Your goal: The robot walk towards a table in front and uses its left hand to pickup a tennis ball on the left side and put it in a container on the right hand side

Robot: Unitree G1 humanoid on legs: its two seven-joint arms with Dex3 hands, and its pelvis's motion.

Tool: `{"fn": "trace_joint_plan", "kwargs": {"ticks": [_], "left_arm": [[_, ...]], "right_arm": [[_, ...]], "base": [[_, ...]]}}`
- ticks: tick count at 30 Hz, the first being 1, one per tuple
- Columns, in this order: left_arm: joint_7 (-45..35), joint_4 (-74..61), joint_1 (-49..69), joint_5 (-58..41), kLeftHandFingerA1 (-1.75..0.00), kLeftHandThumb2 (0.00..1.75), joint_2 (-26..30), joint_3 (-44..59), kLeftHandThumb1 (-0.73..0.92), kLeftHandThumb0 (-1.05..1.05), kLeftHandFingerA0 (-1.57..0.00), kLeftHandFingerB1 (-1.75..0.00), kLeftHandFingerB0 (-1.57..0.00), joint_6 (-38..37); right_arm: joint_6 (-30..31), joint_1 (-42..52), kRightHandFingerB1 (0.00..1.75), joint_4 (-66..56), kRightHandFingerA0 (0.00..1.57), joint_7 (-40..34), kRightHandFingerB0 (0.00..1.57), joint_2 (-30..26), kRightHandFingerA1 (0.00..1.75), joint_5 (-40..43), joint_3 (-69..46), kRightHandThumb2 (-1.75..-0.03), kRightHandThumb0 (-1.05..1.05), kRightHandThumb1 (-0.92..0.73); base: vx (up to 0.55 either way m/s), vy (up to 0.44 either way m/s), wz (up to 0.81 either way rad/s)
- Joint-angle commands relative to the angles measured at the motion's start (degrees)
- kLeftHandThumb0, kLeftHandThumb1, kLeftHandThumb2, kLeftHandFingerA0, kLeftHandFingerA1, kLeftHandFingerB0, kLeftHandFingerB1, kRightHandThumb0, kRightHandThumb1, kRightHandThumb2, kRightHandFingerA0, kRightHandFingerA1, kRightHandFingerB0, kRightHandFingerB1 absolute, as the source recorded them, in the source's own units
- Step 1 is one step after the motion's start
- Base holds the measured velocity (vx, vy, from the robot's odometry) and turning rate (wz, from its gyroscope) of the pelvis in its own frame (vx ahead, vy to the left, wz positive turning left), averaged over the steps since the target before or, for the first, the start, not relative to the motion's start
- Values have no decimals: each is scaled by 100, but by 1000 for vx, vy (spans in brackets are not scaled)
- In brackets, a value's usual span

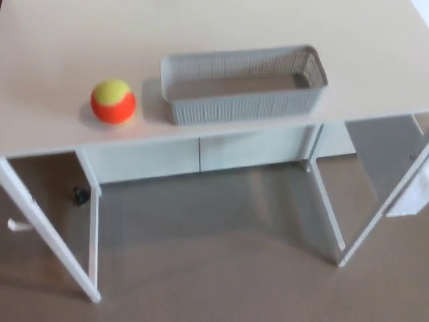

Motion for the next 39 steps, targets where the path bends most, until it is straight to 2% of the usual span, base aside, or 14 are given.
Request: {"fn": "trace_joint_plan", "kwargs": {"ticks": [1,5,6,8,15,16,24,31,39], "left_arm": [[24,-53,46,-50,-49,55,73,15,51,-2,-54,-41,-36,239],[27,68,6,5,-48,54,121,-4,52,-1,-55,-42,-38,136],[44,29,13,7,-47,55,129,-10,53,-1,-55,-41,-38,175],[40,107,-43,-2,-46,55,158,-7,53,0,-54,-41,-37,210],[-8,240,-155,-6,-47,54,237,-33,52,-1,-55,-41,-39,310],[-21,261,-166,18,-48,53,260,-54,50,-2,-56,-42,-40,317],[-113,151,-109,66,-47,53,362,-200,49,-4,-54,-41,-39,412],[-81,221,-146,103,-47,53,402,-273,48,-6,-56,-41,-39,368],[-44,221,-155,99,-47,52,397,-287,48,-4,-59,-41,-41,370]], "right_arm": [[54,104,41,-103,57,-54,34,-62,48,25,-19,-62,-30,-45],[-62,56,41,47,56,-20,35,-70,48,58,-36,-62,-30,-46],[-50,62,36,31,60,-2,37,-63,43,74,-39,-55,-22,-51],[-20,41,40,40,56,10,35,-53,47,93,-45,-61,-29,-46],[-12,168,41,-270,56,-17,35,-48,49,52,-19,-61,-28,-46],[-9,156,37,-237,59,-23,37,-47,44,46,-15,-55,-22,-53],[-160,17,41,108,57,-103,35,-69,48,-10,-7,-62,-29,-46],[-188,-21,41,163,57,-142,36,-68,49,-28,-3,-61,-28,-46],[-202,-47,41,219,58,-170,36,-58,47,-31,-2,-61,-27,-46]], "base": [[256,225,1],[159,127,6],[143,54,3],[72,13,4],[169,-117,-4],[206,-180,-11],[189,-139,-8],[38,234,3],[57,-39,8]]}}
